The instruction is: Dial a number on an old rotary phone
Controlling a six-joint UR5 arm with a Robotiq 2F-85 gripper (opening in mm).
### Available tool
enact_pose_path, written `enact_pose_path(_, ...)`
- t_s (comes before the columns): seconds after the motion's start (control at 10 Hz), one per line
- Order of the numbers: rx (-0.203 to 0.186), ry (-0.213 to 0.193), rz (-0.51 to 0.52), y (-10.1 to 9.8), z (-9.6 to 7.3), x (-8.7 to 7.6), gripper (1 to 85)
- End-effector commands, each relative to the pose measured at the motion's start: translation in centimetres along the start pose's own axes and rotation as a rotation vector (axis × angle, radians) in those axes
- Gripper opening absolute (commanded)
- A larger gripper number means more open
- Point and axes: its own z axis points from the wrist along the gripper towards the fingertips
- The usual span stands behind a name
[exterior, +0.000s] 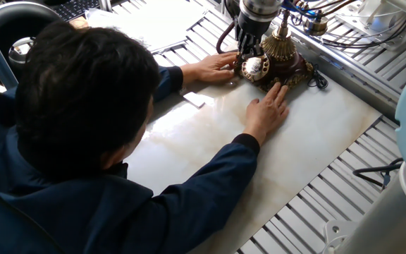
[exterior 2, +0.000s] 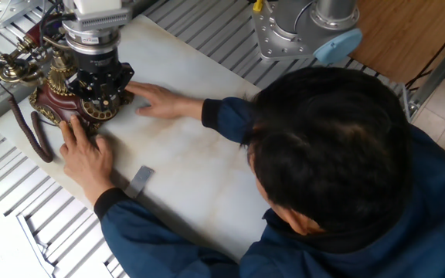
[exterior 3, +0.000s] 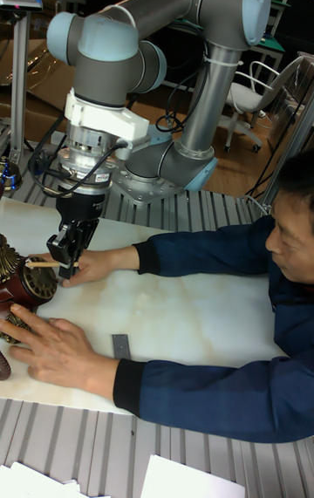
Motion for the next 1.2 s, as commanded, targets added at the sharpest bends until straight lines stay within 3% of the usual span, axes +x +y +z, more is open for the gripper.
enact_pose_path(0.0,-0.004,0.009,0.036,0.1,-0.1,0.6,2.0)
enact_pose_path(0.5,-0.002,0.036,0.064,0.2,-0.4,0.8,2.0)
enact_pose_path(1.1,-0.030,0.036,0.166,1.1,-0.3,0.5,2.0)
